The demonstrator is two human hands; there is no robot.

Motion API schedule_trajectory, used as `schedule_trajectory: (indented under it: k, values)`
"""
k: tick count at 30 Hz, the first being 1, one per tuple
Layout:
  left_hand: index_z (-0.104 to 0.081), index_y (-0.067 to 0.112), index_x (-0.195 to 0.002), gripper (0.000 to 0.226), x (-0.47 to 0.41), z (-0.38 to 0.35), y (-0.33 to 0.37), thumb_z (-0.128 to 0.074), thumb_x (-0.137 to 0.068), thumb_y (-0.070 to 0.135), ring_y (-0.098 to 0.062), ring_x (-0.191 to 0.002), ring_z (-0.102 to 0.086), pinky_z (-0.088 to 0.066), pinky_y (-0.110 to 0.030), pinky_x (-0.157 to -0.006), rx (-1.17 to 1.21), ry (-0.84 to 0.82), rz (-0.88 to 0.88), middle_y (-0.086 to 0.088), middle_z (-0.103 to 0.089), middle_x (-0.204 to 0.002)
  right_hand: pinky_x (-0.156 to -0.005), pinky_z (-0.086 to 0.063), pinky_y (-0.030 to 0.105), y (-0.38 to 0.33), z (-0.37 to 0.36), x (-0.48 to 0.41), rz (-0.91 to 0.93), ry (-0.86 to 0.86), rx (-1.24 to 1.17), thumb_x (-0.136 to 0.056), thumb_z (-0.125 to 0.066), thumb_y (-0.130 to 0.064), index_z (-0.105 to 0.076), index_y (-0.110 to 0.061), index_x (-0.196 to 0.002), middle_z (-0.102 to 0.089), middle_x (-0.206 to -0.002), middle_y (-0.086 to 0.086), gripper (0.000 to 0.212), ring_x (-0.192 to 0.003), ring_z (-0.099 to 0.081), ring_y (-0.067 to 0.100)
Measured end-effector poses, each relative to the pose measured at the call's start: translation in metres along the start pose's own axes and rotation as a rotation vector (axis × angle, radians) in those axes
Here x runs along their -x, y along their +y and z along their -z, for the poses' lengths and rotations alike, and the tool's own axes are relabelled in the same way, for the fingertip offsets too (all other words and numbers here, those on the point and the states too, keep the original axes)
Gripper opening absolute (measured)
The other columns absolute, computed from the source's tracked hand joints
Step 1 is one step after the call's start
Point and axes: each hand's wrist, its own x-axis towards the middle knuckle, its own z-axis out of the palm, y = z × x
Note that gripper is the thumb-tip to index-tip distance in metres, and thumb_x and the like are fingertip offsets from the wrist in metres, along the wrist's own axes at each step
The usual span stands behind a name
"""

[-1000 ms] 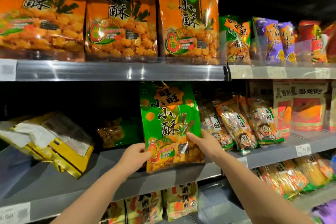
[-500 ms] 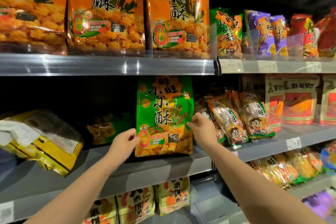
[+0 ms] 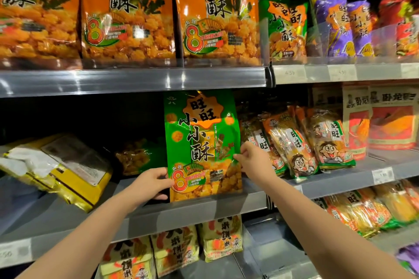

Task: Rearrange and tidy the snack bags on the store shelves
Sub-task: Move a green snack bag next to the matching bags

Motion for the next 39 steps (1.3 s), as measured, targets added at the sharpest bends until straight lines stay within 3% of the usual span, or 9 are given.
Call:
schedule_trajectory:
  k: [5,10,14,16,20,27,32,37,39]
  values:
    - [-0.06,0.009,-0.102,0.021,0.003,-0.004,0.003,-0.054,-0.09,0.026,-0.014,-0.094,-0.061,-0.054,-0.027,-0.068,-0.18,0.069,-0.018,0.001,-0.066,-0.102,-0.064,-0.043,0.027,-0.001,0.004,0.002,0.005,-0.018,-0.018,-0.089,-0.059,-0.023,-0.056,-0.007,-0.104,-0.056,-0.086,-0.002,0.022,-0.074,-0.053,0.014]
    - [-0.052,0.016,-0.068,0.025,0.011,-0.005,0.011,-0.057,-0.087,0.031,-0.018,-0.072,-0.061,-0.045,-0.032,-0.061,-0.384,0.261,-0.088,-0.001,-0.065,-0.08,-0.068,-0.041,0.026,0.002,0.002,0.009,-0.009,-0.022,-0.019,-0.087,-0.062,-0.022,-0.056,-0.008,-0.109,-0.066,-0.096,0.005,0.027,-0.08,-0.055,0.015]
    - [-0.058,0.02,-0.069,0.021,0.024,-0.006,0.015,-0.055,-0.088,0.028,-0.008,-0.056,-0.053,-0.038,-0.025,-0.05,-0.391,0.326,-0.076,0.005,-0.062,-0.066,-0.068,-0.042,0.026,0.003,0.002,0.019,-0.023,-0.036,-0.017,-0.087,-0.06,-0.02,-0.051,-0.012,-0.119,-0.064,-0.094,0.0,0.034,-0.082,-0.055,0.014]
    - [-0.057,0.024,-0.069,0.019,0.036,-0.009,0.016,-0.053,-0.088,0.028,-0.01,-0.06,-0.055,-0.039,-0.026,-0.051,-0.391,0.353,-0.089,0.005,-0.063,-0.067,-0.064,-0.042,0.027,0.002,0.001,0.025,-0.013,-0.011,-0.006,-0.087,-0.059,-0.02,-0.048,-0.014,-0.121,-0.061,-0.091,-0.004,0.037,-0.081,-0.055,0.014]
    - [-0.055,0.027,-0.071,0.019,0.069,-0.022,0.014,-0.051,-0.089,0.026,-0.014,-0.069,-0.061,-0.046,-0.033,-0.061,-0.38,0.372,-0.151,0.003,-0.065,-0.07,-0.077,-0.053,0.039,0.001,-0.008,0.043,-0.02,0.026,-0.055,-0.085,-0.058,-0.018,-0.046,-0.017,-0.123,-0.059,-0.114,0.004,0.039,-0.09,-0.06,0.02]
    - [-0.055,0.03,-0.07,0.02,0.12,-0.025,-0.014,-0.05,-0.089,0.026,-0.015,-0.08,-0.063,-0.05,-0.038,-0.076,-0.303,0.292,-0.056,0.005,-0.068,-0.079,-0.09,-0.039,0.04,-0.013,-0.044,0.096,-0.065,0.052,-0.052,-0.085,-0.056,-0.015,-0.042,-0.008,-0.125,-0.037,-0.132,0.015,0.043,-0.115,-0.045,0.034]
    - [-0.059,0.028,-0.069,0.022,0.157,-0.009,-0.056,-0.05,-0.089,0.029,-0.012,-0.073,-0.066,-0.054,-0.039,-0.075,-0.131,0.313,-0.035,0.007,-0.068,-0.071,-0.084,-0.043,0.038,-0.029,-0.073,0.151,-0.115,0.029,-0.113,-0.085,-0.053,-0.016,-0.048,-0.013,-0.117,-0.05,-0.116,0.008,0.032,-0.103,-0.052,0.026]
    - [-0.058,0.024,-0.06,0.032,0.198,0.006,-0.128,-0.05,-0.09,0.028,-0.022,-0.07,-0.065,-0.052,-0.044,-0.071,0.001,0.299,0.05,0.002,-0.066,-0.064,-0.064,-0.039,0.029,-0.042,-0.131,0.223,-0.239,-0.082,-0.142,-0.085,-0.052,-0.012,-0.054,-0.015,-0.103,-0.055,-0.078,-0.004,0.018,-0.074,-0.054,0.018]
    - [-0.061,0.018,-0.065,0.03,0.207,0.008,-0.159,-0.049,-0.091,0.026,-0.027,-0.07,-0.064,-0.052,-0.047,-0.069,-0.007,0.273,0.075,-0.002,-0.066,-0.065,-0.059,-0.039,0.03,-0.045,-0.158,0.251,-0.284,-0.161,-0.154,-0.087,-0.048,-0.013,-0.052,-0.019,-0.099,-0.054,-0.075,-0.004,0.014,-0.067,-0.052,0.016]
